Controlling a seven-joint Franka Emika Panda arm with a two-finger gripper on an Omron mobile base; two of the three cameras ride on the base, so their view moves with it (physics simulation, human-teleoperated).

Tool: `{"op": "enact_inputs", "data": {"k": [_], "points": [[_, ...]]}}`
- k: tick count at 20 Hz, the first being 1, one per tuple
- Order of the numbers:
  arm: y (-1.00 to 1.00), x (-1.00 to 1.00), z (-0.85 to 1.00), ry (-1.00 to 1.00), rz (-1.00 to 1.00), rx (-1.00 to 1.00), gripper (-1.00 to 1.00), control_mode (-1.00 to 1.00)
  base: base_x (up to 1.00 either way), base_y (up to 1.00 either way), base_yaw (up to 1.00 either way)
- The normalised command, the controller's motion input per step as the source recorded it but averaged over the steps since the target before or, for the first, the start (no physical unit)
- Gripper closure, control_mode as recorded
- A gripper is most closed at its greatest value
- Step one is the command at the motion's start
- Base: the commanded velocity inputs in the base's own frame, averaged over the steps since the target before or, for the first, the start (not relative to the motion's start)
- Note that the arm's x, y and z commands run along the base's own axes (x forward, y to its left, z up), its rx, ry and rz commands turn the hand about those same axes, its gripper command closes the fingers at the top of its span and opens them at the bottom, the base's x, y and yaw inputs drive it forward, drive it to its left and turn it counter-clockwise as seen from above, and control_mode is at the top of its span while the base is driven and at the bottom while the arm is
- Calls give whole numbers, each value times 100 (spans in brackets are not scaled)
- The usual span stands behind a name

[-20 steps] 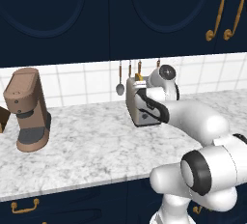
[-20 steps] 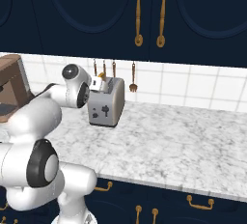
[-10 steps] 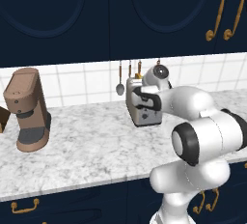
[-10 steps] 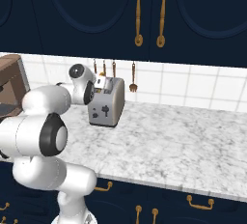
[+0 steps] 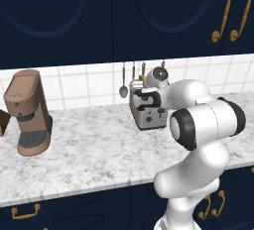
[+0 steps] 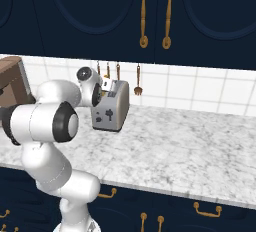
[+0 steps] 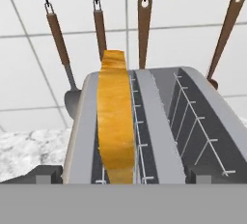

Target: Start the toaster. Once the lever pops up, take the bread to the plate on the dining counter.

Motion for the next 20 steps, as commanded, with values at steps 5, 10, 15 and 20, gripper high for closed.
{"op": "enact_inputs", "data": {"k": [5,10,15,20], "points": [[7,26,-16,0,0,0,-100,-100,0,0,0],[4,32,-14,0,0,0,-100,-100,0,0,0],[1,34,-16,0,0,0,100,-100,0,0,0],[0,6,-15,0,0,0,100,-100,0,0,0]]}}
